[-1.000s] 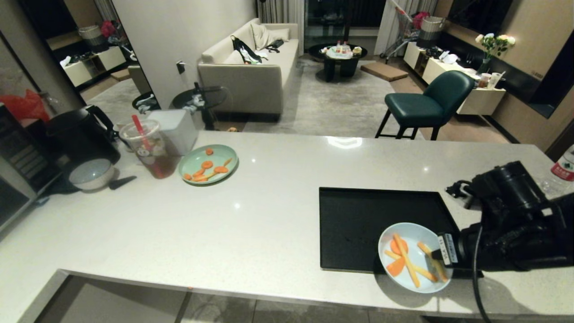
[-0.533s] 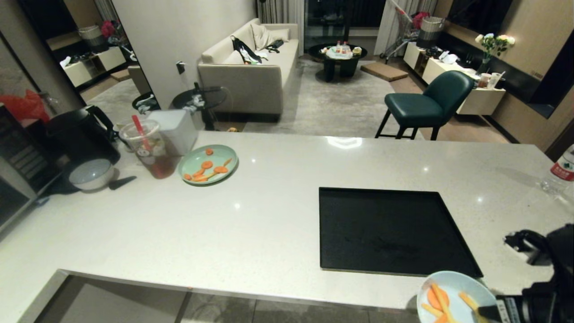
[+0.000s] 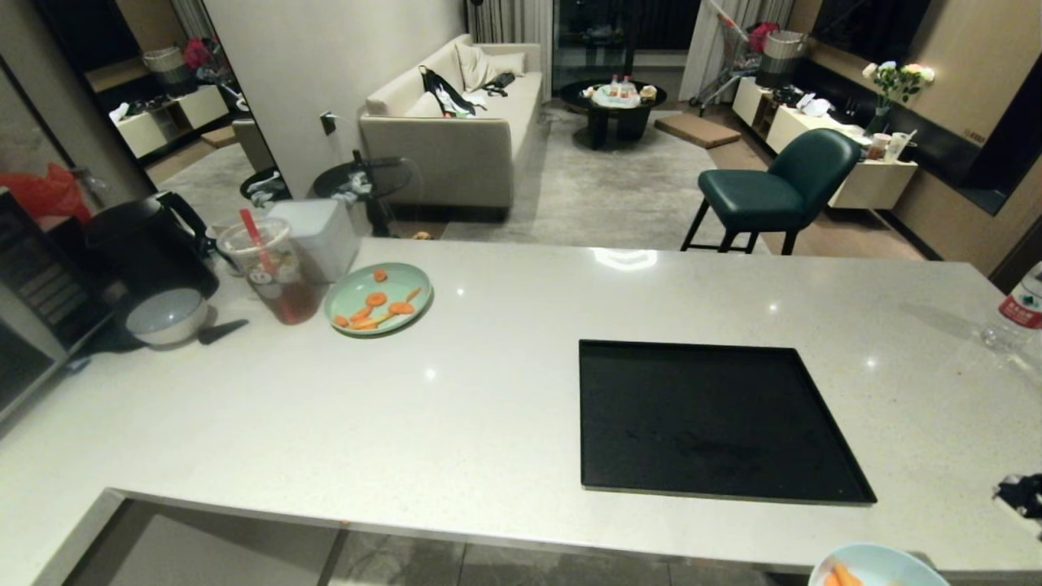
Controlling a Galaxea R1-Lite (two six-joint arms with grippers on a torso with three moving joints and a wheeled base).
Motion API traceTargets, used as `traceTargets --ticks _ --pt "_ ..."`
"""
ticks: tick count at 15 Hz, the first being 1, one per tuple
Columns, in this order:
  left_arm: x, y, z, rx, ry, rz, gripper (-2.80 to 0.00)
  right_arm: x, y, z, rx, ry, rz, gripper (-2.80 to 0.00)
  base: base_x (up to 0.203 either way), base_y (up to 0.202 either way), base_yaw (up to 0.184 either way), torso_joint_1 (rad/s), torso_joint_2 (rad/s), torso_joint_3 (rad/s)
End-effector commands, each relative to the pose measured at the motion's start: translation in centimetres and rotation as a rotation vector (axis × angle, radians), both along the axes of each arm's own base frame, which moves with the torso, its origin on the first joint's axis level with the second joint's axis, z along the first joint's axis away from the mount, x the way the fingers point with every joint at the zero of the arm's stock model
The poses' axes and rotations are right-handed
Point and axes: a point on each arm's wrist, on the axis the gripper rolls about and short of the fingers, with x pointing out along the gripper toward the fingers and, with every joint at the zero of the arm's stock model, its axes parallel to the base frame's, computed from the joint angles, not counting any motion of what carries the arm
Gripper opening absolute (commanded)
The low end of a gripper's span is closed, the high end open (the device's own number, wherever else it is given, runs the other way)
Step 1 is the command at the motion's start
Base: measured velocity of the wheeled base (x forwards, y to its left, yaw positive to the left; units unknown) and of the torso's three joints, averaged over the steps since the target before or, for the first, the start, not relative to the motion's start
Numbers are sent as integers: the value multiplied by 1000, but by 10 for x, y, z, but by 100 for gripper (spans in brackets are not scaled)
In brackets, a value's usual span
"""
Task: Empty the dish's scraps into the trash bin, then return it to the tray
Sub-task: Move the bowl over the trash can
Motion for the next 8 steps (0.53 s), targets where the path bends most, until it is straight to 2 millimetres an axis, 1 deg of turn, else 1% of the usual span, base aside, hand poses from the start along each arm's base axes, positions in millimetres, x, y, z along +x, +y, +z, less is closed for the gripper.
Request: traceTargets --ticks 1,8 --pt "0 0 0 -1 1 0 -280 -2 -1 -1 1 1 -9 -280 0 0 0 0 0 0" --pt "0 0 0 -1 0 0 -280 -2 -2 -2 0 10 -22 -280 0 0 0 0 0 0"
